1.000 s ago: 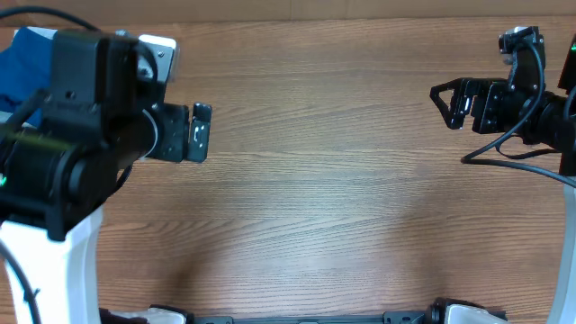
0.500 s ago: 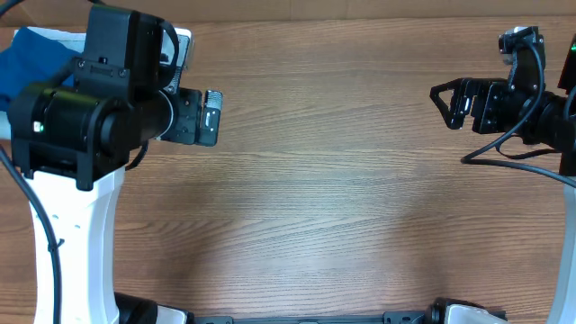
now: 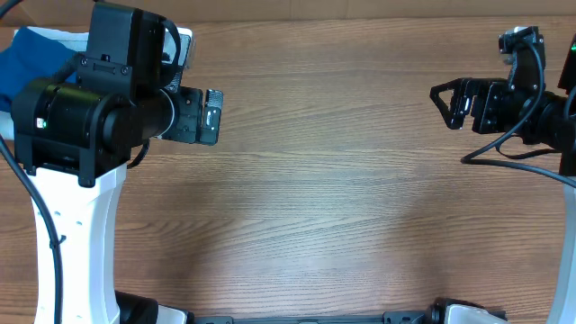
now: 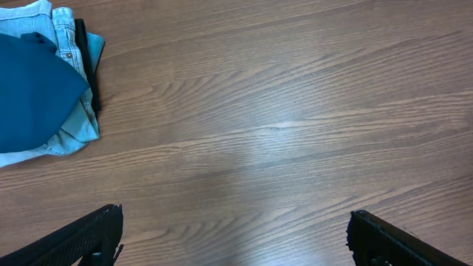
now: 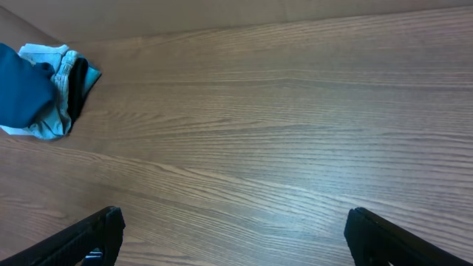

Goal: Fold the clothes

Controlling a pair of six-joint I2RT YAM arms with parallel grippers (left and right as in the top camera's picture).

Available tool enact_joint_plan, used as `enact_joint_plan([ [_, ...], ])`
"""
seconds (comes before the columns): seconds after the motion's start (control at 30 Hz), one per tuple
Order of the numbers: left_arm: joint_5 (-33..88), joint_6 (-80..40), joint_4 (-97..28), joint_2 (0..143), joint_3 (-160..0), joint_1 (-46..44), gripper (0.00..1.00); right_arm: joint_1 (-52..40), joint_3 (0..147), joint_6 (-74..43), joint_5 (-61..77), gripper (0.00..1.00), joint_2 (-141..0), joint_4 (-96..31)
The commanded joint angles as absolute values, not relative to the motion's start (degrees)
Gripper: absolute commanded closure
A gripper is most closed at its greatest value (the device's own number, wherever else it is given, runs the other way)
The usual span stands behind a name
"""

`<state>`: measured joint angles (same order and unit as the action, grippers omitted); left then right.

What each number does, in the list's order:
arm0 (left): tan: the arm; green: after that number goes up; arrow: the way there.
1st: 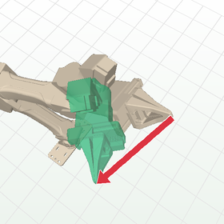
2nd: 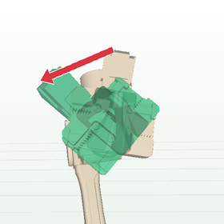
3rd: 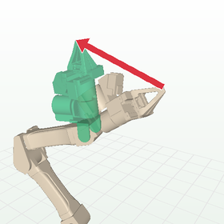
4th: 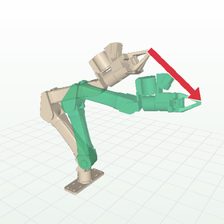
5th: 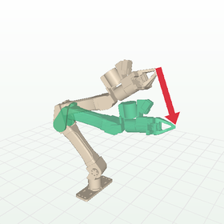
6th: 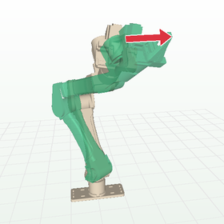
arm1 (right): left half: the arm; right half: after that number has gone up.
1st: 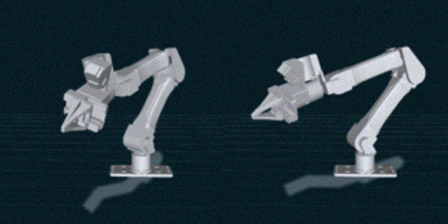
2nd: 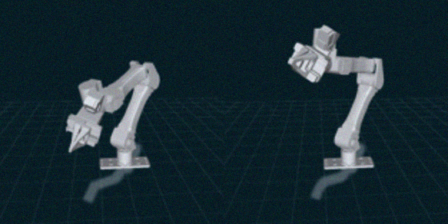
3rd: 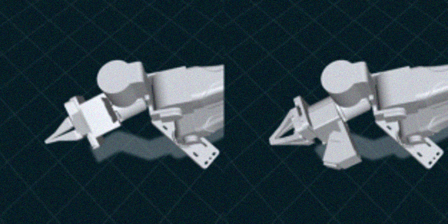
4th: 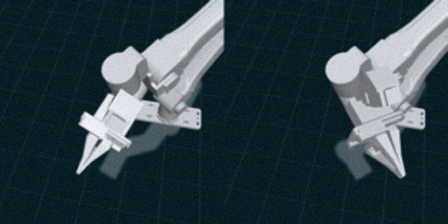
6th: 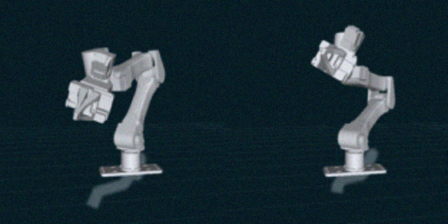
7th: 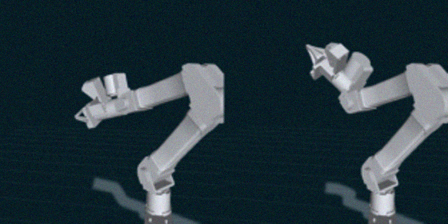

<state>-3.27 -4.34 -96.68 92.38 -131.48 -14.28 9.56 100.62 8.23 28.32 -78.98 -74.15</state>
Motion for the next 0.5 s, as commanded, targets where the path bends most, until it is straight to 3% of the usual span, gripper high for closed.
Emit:
enact_joint_plan([
  [0.0, -3.2, -4.9, -96.8, 92.5, -130.9, -14.7, 0.0, 9.4, 102.0, 8.8, 28.6, 0.0, -78.8, -74.0],
  [0.23, -3.2, -4.9, -96.8, 92.5, -130.9, -14.7, 0.0, 9.4, 100.6, 9.5, 22.9, 0.0, -71.2, -71.9],
  [0.47, -3.2, -4.9, -96.8, 92.5, -130.9, -14.7, 0.0, 9.4, 78.2, 16.1, 22.5, 0.0, -53.5, -51.3],
])
